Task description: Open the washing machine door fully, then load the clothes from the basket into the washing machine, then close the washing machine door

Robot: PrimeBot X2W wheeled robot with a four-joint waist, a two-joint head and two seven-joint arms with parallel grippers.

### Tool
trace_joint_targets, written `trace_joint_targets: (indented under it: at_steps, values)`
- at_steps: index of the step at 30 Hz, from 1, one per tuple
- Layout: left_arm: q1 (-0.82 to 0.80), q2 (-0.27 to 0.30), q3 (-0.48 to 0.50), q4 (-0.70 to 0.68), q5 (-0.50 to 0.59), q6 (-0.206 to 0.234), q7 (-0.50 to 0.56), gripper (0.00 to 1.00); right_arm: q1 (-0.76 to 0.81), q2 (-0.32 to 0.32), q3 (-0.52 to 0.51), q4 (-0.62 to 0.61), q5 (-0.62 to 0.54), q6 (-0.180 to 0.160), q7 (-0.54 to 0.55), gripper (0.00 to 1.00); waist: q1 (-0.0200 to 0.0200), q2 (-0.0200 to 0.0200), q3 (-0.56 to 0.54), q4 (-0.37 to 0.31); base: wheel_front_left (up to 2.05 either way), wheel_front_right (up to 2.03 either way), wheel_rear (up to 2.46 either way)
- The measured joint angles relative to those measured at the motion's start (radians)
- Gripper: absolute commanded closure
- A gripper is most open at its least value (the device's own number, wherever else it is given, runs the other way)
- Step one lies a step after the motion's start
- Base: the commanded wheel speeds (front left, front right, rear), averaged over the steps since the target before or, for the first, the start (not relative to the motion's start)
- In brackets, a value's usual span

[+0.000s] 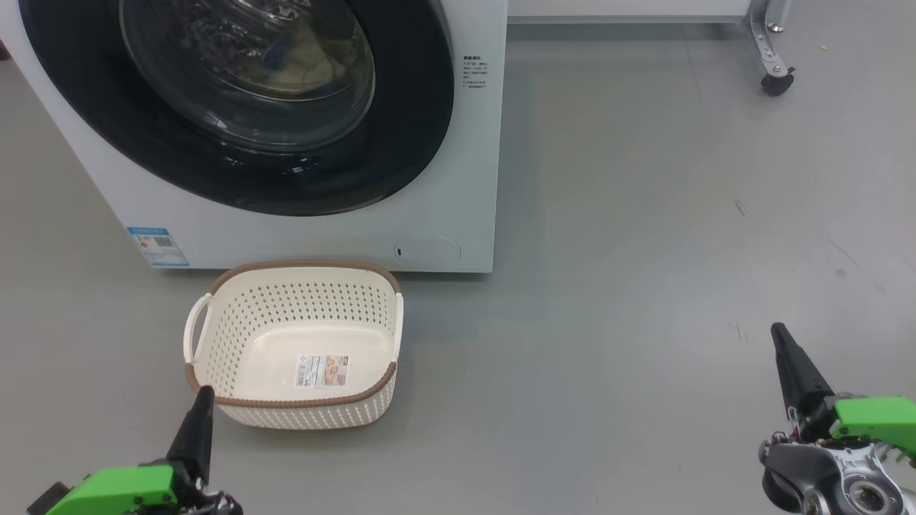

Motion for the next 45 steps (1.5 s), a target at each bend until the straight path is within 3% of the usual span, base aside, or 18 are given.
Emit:
trace_joint_targets:
  at_steps: [45]
  values:
    - [0.0,-0.002,0.003,0.0,0.0,0.0,0.004,1.0,0.0,0.0,0.0,0.0,0.0,0.0,0.0,1.0,0.0,0.0,0.0,0.0,0.0,0.0,0.0]
